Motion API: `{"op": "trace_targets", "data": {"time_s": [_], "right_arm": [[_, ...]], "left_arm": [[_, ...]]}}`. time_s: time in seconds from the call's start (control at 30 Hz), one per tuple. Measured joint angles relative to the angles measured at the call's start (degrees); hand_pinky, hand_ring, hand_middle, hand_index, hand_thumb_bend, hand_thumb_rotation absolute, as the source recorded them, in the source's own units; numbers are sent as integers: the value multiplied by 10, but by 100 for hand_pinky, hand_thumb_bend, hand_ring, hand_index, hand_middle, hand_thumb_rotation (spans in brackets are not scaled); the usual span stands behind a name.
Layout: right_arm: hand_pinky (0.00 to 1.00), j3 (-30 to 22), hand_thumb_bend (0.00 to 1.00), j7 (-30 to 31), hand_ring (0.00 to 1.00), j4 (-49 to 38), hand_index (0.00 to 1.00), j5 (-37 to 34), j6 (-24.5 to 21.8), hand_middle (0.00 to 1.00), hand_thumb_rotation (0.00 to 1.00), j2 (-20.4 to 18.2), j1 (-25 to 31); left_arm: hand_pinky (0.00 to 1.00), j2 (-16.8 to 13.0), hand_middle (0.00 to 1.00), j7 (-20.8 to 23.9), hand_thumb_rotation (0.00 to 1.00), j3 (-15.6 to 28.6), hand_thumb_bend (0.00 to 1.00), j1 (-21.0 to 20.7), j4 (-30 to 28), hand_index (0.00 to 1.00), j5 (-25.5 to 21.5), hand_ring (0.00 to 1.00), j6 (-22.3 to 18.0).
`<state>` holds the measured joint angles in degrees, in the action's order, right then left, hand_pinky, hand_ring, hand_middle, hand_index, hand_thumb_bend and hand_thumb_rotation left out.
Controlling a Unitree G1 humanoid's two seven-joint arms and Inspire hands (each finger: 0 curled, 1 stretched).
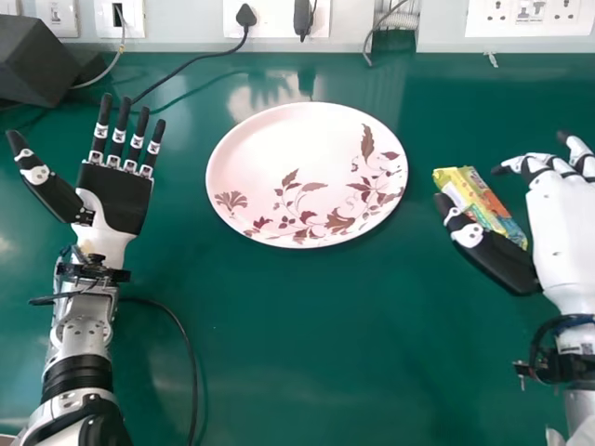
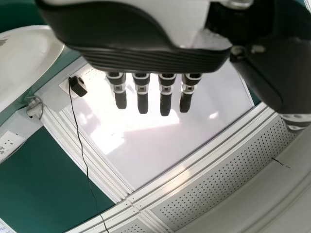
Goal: Pick up biscuit and place it in the plate
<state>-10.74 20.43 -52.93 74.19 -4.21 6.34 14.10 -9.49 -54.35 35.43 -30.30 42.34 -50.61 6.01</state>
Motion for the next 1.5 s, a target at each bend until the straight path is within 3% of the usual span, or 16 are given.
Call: {"op": "trace_targets", "data": {"time_s": [0.43,0.63,0.93,1.1,1.23,1.33,1.5], "right_arm": [[67,-16,84,29,78,2,71,18,-23,81,13,8,-20],[66,-19,87,60,77,2,70,48,-27,80,11,12,-28],[70,-20,84,126,81,12,74,81,-29,85,19,29,-58],[82,-20,90,148,97,23,85,83,-29,97,32,36,-73],[89,-22,97,151,100,27,91,83,-29,100,38,48,-80],[87,-21,100,153,99,31,99,86,-28,100,33,54,-85],[88,-21,100,172,100,36,100,91,-29,100,31,61,-93]], "left_arm": [[100,0,100,0,66,0,100,0,-1,100,0,100,8],[100,0,100,1,63,0,100,-1,-1,100,0,100,10],[100,4,100,-18,58,-1,100,0,-7,100,0,100,11],[100,3,100,-60,57,-4,100,-2,0,100,6,100,-6],[100,5,100,-70,59,-6,100,-1,0,100,12,100,-23],[100,8,100,-69,59,-7,100,0,-3,100,22,100,-34],[100,13,100,-61,58,-7,100,6,-17,100,22,100,-35]]}}
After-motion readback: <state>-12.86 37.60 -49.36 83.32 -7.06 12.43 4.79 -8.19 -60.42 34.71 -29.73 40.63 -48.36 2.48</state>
